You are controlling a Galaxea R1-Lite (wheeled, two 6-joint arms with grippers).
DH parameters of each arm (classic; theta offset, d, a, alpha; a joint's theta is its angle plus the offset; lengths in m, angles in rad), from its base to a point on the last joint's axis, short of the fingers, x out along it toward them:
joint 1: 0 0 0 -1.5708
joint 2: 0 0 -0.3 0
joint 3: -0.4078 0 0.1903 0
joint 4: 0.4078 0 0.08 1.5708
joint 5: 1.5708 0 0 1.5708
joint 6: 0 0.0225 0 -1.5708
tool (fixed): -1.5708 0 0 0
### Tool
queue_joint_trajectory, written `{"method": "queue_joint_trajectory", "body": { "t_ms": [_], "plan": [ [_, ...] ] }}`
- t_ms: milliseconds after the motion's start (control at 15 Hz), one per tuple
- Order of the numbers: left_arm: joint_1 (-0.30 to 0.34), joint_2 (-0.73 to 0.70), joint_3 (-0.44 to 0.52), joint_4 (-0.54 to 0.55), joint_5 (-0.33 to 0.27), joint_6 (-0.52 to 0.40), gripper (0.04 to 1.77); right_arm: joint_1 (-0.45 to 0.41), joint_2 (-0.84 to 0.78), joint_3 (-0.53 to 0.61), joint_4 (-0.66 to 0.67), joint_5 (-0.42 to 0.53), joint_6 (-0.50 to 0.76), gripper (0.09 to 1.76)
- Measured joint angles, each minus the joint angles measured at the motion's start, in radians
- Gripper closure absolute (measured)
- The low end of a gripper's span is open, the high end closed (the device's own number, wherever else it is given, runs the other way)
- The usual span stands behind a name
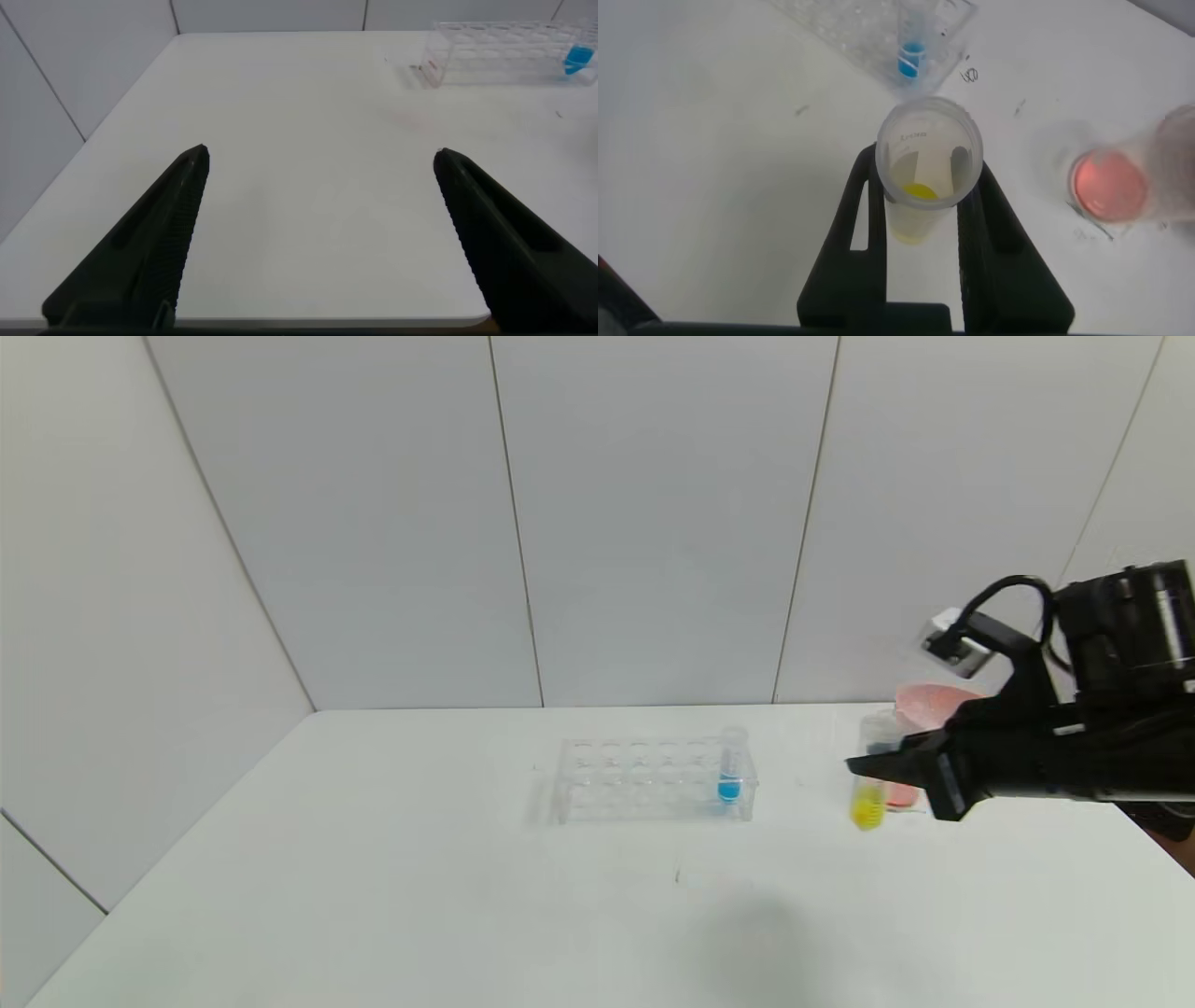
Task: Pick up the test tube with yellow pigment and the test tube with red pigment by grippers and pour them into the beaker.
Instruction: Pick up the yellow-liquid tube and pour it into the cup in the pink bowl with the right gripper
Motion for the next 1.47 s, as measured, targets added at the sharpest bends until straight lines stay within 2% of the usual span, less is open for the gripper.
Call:
{"method": "queue_joint_trajectory", "body": {
  "t_ms": [133,333,467,600,800,933,1467],
  "plan": [
    [0.000,0.000,0.000,0.000,0.000,0.000,0.09,-0.173,-0.040,-0.005,0.092,0.122,-0.143,1.35],
    [0.000,0.000,0.000,0.000,0.000,0.000,0.09,-0.406,-0.040,-0.070,0.257,0.251,-0.394,1.35],
    [0.000,0.000,0.000,0.000,0.000,0.000,0.09,-0.513,0.002,-0.161,0.351,0.296,-0.500,1.35],
    [0.000,0.000,0.000,0.000,0.000,0.000,0.09,-0.568,0.063,-0.268,0.415,0.305,-0.557,1.35],
    [0.000,0.000,0.000,0.000,0.000,0.000,0.09,-0.596,0.167,-0.458,0.502,0.294,-0.589,1.35],
    [0.000,0.000,0.000,0.000,0.000,0.000,0.09,-0.585,0.242,-0.580,0.566,0.230,-0.620,1.35],
    [0.000,0.000,0.000,0.000,0.000,0.000,0.09,-0.482,0.489,-0.928,0.694,-0.007,-0.714,1.35]
  ]
}}
